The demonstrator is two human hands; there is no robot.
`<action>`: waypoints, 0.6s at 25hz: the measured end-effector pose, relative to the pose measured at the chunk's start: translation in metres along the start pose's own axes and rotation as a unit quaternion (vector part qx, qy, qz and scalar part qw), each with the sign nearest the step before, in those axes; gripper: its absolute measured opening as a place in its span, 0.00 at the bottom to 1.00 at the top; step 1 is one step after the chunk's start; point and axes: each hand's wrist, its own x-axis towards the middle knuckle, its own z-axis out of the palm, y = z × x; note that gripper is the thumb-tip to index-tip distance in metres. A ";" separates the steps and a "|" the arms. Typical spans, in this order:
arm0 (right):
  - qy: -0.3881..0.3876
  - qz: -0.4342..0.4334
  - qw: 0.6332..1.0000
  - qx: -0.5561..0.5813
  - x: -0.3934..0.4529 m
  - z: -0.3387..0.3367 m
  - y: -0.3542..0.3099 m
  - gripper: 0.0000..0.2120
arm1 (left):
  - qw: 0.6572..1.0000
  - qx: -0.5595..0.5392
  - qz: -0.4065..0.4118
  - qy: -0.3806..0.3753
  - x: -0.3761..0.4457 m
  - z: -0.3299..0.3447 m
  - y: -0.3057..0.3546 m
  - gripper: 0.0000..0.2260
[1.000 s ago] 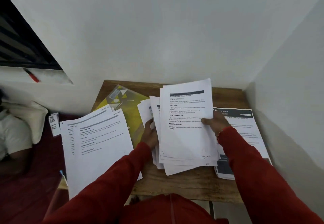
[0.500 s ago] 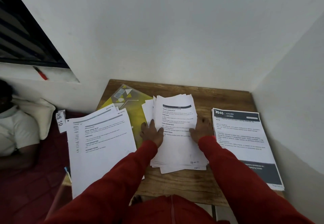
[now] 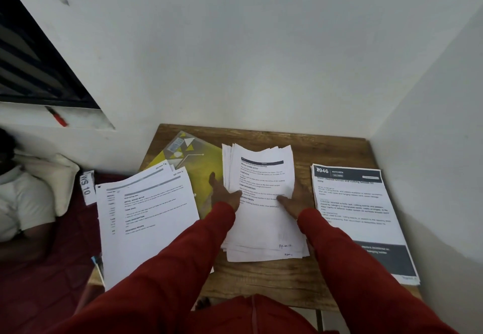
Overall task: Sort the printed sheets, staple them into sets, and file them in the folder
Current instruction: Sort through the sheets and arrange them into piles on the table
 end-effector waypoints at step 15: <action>0.089 -0.215 0.885 0.403 -0.061 -0.104 -0.060 0.23 | 0.933 -0.123 0.318 -0.114 -0.047 -0.031 0.062 0.17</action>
